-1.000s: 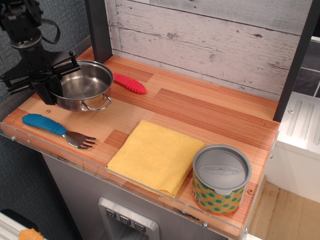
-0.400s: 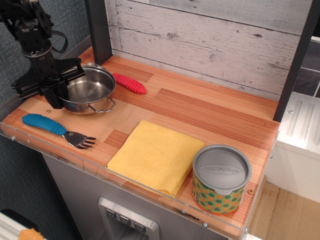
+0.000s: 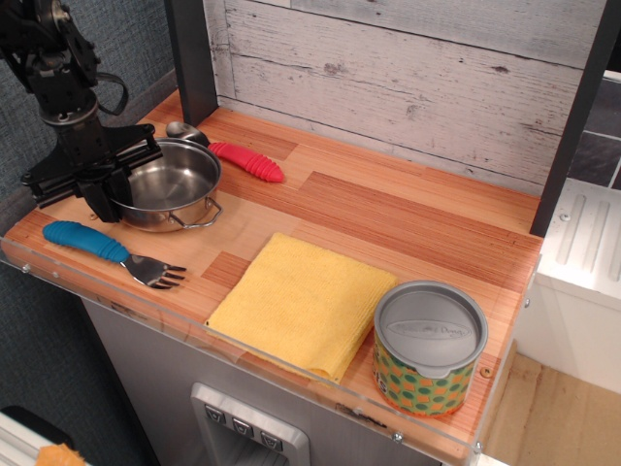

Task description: PICK UP THE VESSEL AND PUT ANOTHER SIDE OF THE TABLE

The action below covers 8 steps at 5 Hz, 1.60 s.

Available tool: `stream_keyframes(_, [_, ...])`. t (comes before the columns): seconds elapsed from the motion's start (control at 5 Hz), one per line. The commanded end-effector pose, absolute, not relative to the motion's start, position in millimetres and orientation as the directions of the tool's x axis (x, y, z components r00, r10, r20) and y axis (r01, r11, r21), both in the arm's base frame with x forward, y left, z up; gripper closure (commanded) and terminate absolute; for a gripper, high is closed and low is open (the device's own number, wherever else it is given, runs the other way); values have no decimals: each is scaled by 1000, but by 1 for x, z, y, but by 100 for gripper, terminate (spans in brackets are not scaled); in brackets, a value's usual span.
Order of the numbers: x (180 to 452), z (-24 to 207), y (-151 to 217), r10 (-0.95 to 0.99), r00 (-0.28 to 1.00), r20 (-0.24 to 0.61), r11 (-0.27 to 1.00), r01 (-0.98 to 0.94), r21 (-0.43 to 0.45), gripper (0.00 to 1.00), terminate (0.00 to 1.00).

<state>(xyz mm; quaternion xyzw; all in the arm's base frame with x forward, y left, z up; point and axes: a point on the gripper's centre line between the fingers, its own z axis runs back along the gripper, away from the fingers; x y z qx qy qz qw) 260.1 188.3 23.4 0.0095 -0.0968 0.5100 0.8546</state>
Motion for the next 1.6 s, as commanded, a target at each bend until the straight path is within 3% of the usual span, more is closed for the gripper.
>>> stream_keyframes(0.0, [257, 41, 184, 863, 463, 200, 485, -871, -77, 0, 0])
stream_keyframes(0.8, [256, 105, 171, 831, 494, 254, 530, -843, -95, 0, 0])
stream_keyframes(1.0, [250, 121, 160, 806, 552, 215, 575, -815, -65, 0, 0])
stream_keyframes(1.2, [249, 135, 146, 717, 681, 147, 687, -727, 17, 0, 0])
stream_keyframes(1.4, [255, 142, 132, 603, 788, 124, 792, -610, 32, 0, 0])
